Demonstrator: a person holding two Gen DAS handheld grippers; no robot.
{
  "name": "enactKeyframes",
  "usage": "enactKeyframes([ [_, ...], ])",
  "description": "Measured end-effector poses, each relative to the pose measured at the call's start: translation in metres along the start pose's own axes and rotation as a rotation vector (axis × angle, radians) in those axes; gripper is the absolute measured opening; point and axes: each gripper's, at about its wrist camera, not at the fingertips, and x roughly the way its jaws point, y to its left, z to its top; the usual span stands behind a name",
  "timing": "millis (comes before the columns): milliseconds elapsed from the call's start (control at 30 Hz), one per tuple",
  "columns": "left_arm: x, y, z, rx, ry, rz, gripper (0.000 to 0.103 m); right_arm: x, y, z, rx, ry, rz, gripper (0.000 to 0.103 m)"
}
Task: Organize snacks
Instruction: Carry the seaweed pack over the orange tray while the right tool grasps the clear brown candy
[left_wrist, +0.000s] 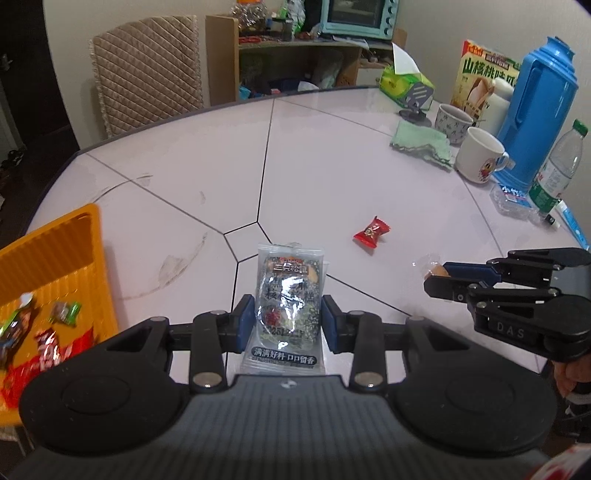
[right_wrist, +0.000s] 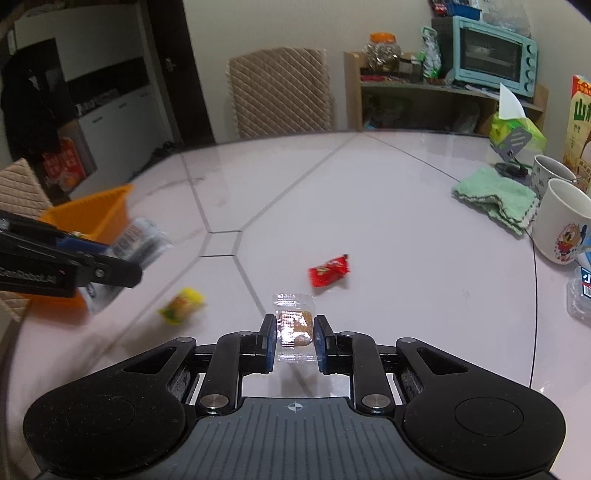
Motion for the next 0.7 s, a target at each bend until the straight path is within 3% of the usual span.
enactKeyframes([
  [367,-0.07,0.014,-0.042,-0.094,-0.029,0.091,0.035,-0.046,0.05,-0.001,-0.07,-0.051,0.141,0.022],
  [700,-0.113,0.055,-0.072,-0.192,-0.058,0.168,0.035,-0.047,0.104,0.01,-0.143,-0.064,0.261,0.022],
])
